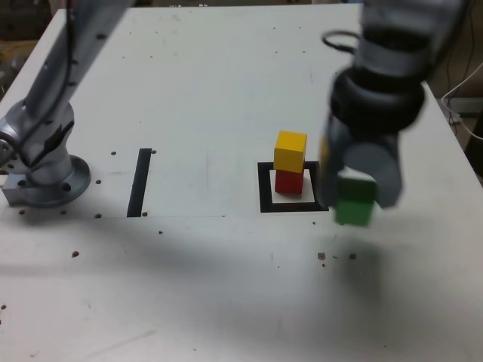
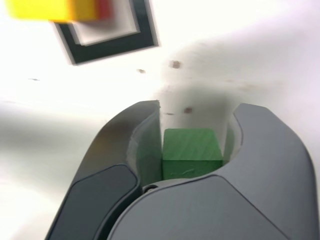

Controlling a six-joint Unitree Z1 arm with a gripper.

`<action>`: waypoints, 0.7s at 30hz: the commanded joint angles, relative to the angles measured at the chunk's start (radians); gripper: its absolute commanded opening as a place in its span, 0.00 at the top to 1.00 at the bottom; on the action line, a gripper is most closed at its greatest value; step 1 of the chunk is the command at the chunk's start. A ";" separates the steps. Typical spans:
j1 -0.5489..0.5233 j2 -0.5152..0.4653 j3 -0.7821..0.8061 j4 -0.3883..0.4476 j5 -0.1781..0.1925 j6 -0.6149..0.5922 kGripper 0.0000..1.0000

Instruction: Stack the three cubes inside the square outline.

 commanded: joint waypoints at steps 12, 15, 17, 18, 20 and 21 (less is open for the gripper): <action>0.138 -0.232 0.186 0.019 0.014 0.246 0.70; 0.177 -0.245 0.200 0.028 0.018 0.283 0.70; 0.205 -0.242 0.214 0.027 0.017 0.304 0.70; 0.221 -0.238 0.222 0.024 0.016 0.315 0.70; 0.252 -0.228 0.234 0.017 0.017 0.338 0.70; 0.265 -0.221 0.238 0.012 0.018 0.349 0.70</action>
